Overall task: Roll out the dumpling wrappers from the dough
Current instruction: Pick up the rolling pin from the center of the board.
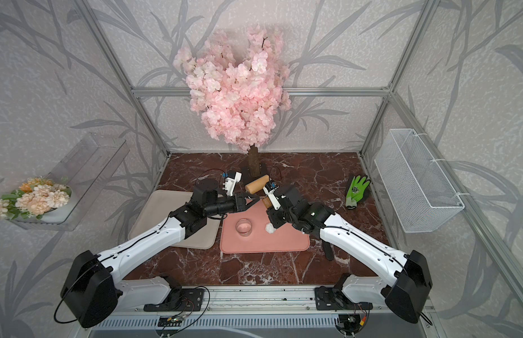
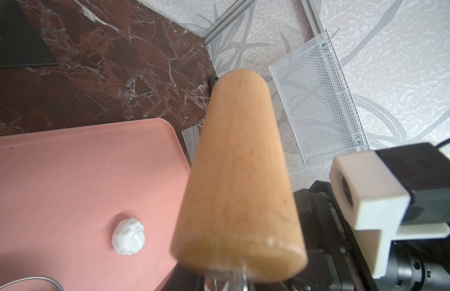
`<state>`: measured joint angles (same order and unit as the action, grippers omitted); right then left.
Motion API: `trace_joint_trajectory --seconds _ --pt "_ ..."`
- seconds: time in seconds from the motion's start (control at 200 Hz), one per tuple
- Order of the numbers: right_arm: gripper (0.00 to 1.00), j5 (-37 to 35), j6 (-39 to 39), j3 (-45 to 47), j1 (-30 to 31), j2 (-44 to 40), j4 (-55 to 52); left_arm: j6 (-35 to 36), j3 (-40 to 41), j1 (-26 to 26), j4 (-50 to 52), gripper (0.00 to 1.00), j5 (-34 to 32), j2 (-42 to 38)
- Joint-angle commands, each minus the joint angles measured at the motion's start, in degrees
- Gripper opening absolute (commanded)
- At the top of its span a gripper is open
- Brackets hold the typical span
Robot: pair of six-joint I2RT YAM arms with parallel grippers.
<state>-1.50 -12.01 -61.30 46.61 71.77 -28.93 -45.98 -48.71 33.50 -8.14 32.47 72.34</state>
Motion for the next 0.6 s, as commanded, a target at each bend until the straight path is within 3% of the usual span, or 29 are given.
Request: trace_joint_trajectory --seconds 0.0,0.385,0.595 --pt "0.03 -1.00 -0.74 0.27 1.02 -1.28 4.91 -0.42 -0.74 0.09 -1.81 0.25 -1.57 -0.47" --pt "0.03 -1.91 -2.33 1.88 2.50 -1.28 7.37 -1.57 0.89 0.08 -3.66 0.00 -3.72 -1.79" --pt "0.05 -2.85 -3.11 3.04 2.61 -2.48 7.89 -2.01 1.27 0.06 -3.92 0.00 -3.73 -2.16"
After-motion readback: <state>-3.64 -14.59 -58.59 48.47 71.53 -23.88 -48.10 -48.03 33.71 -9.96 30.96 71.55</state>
